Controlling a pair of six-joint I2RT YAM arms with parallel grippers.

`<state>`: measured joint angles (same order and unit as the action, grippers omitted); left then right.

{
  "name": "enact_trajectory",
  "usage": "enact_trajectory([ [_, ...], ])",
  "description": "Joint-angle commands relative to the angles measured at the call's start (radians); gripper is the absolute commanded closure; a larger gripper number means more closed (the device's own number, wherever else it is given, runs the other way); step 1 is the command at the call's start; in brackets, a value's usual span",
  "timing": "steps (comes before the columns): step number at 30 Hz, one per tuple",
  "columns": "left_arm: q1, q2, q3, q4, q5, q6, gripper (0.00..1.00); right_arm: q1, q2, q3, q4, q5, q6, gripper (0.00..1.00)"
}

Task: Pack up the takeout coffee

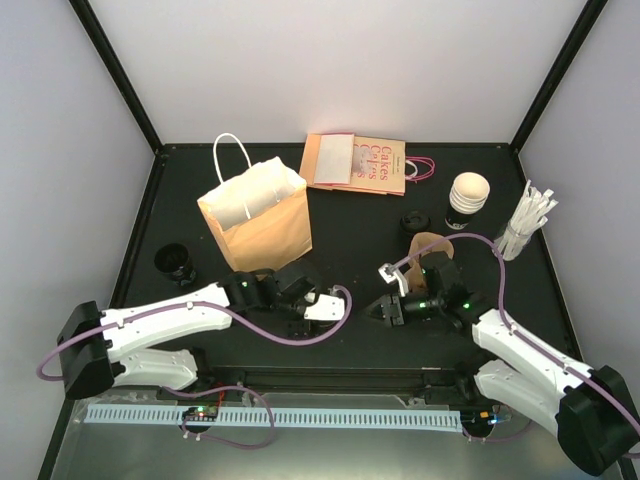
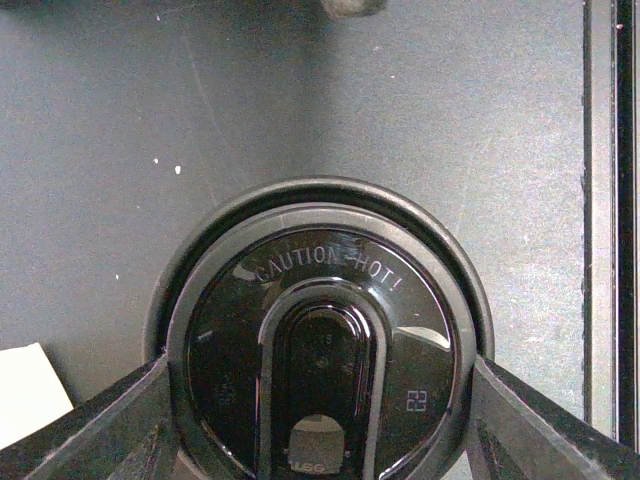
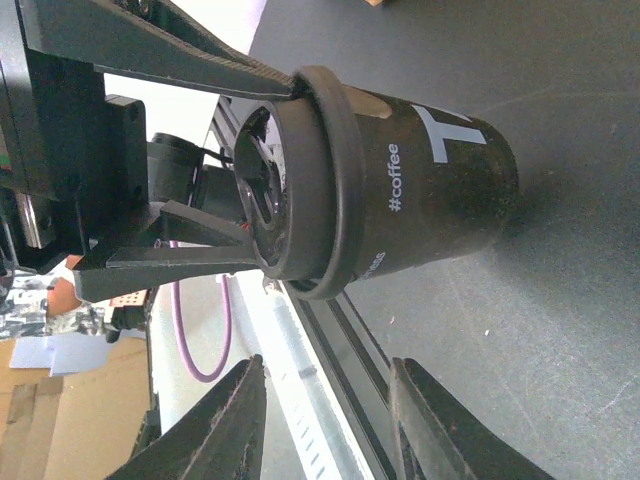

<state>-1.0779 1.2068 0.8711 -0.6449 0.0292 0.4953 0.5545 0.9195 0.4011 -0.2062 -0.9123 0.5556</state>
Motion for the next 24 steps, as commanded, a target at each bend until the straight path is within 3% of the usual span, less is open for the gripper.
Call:
enact_trajectory([
  [1,-0.013,-0.049,-0.027,0.038,-0.008,0.044,0.43,0.006,-0.023,-0.007,-0.021,0.022,-0.020,0.63],
  [24,-0.029,-0.026,-0.041,0.041,0.003,0.063,0.42,0.047,-0.014,-0.019,0.011,-0.015,0.000,0.63],
])
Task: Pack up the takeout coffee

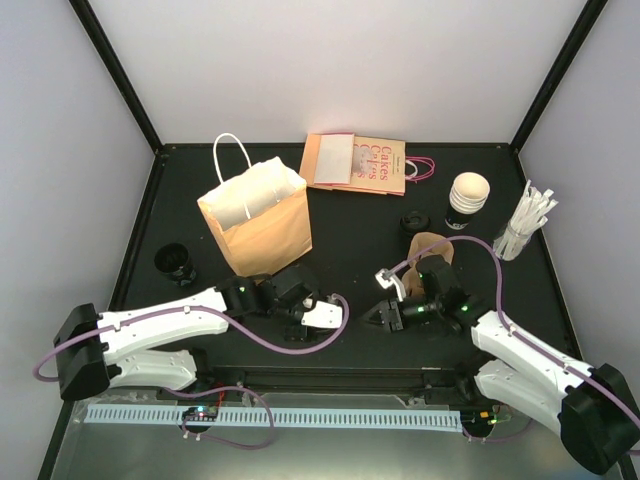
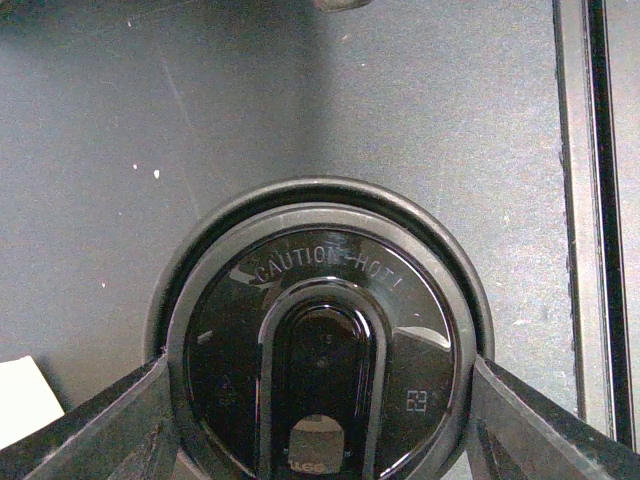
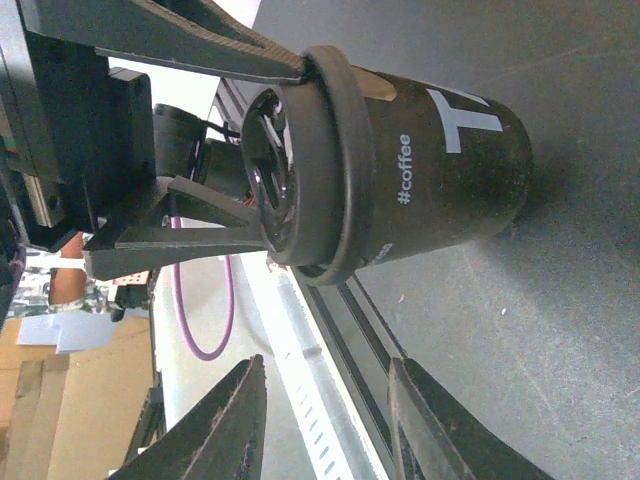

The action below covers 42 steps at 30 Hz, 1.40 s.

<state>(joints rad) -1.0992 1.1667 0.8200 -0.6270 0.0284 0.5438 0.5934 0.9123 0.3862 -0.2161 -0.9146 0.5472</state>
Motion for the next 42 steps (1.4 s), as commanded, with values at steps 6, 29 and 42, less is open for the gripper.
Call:
enact_trajectory([
  [6,-0.008,0.041,0.026,0.022,0.011,0.004,0.42,0.031,0.059,0.023,0.078,0.013,0.030,0.66],
  [29,0.038,0.086,0.047,0.045,0.149,-0.099,0.43,0.079,0.178,0.158,0.019,0.168,-0.004,0.72],
  [42,0.038,0.106,0.047,0.048,0.146,-0.082,0.43,0.079,0.205,0.093,0.088,0.115,0.016,0.72],
])
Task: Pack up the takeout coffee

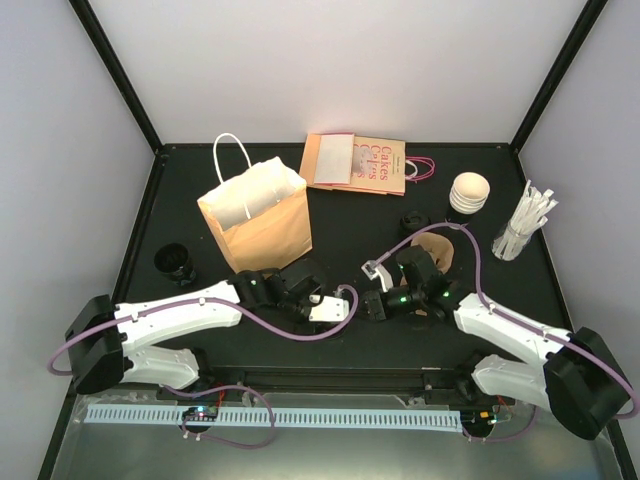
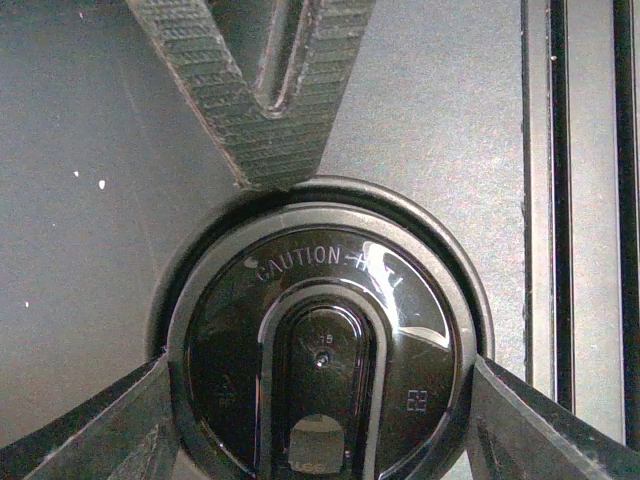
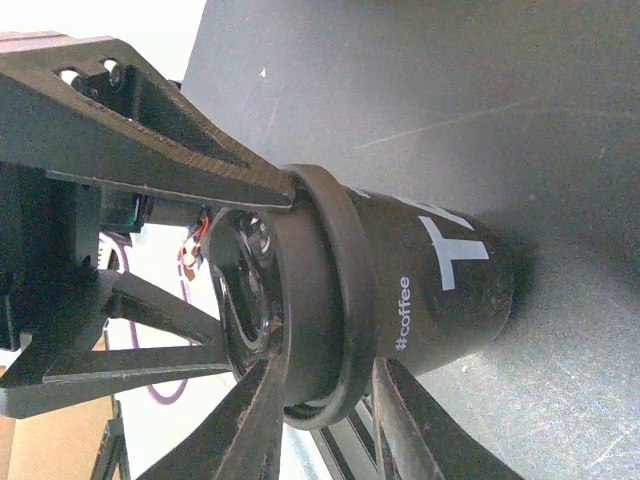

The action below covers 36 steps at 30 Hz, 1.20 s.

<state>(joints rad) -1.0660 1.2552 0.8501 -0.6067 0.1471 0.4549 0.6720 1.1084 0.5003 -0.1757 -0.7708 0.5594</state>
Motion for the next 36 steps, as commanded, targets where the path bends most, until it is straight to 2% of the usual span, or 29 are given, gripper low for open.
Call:
enact_trajectory([
  [1,0.005,0.019,0.019,0.026,0.028,0.008,0.43,0.000,0.015,-0.025,0.057,-0.033,0.007,0.72],
  [17,0.005,0.019,0.016,0.025,0.028,0.010,0.43,0.001,0.039,-0.017,0.069,-0.025,0.013,0.75],
  [36,0.003,0.083,0.005,0.039,0.032,0.005,0.43,0.001,0.170,-0.054,0.095,0.015,-0.014,0.82],
])
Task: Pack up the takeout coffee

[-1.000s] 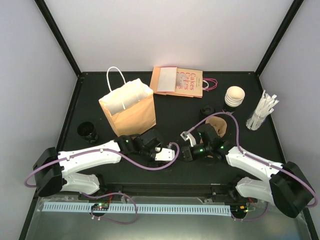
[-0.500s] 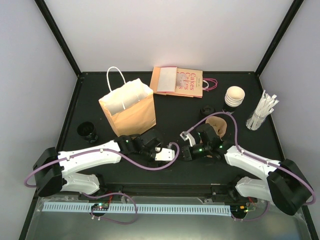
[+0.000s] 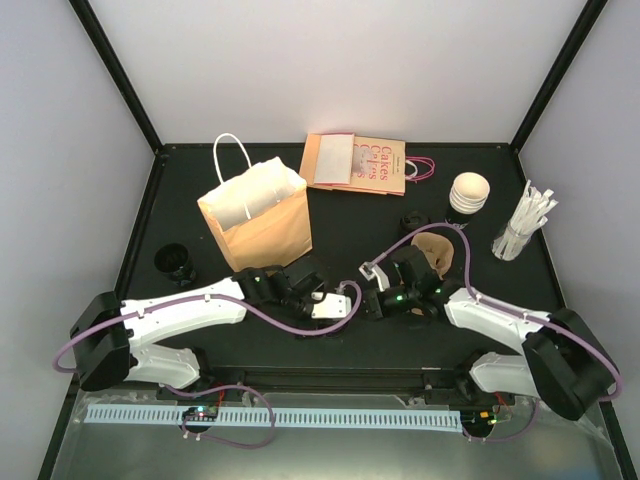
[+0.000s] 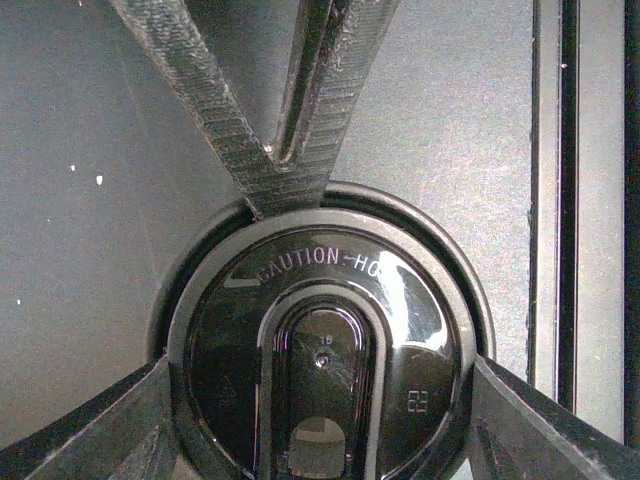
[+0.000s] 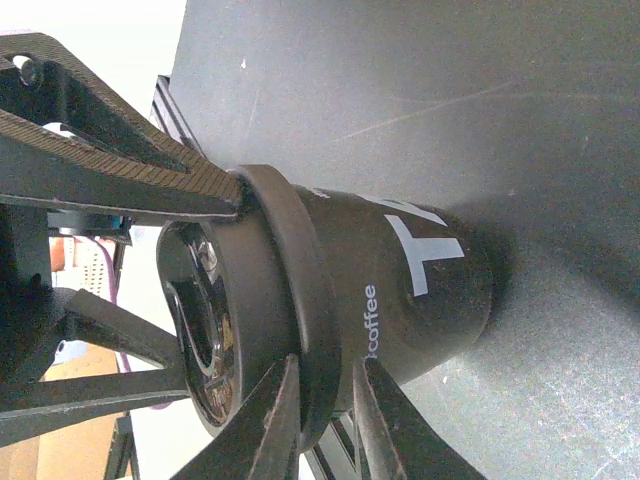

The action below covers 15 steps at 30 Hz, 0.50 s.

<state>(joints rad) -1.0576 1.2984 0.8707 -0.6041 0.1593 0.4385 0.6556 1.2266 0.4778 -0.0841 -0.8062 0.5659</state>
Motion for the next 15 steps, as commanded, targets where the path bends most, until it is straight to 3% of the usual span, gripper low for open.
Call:
enact_trajectory([
  [1,-0.005,0.036,-0.021,0.040,0.020,0.022,0.43,0.017,0.058,-0.033,0.003,0.053,-0.023,0.82],
  [15,-0.005,0.023,-0.036,0.058,0.024,0.026,0.43,0.019,0.093,-0.057,-0.002,0.070,-0.045,0.85],
])
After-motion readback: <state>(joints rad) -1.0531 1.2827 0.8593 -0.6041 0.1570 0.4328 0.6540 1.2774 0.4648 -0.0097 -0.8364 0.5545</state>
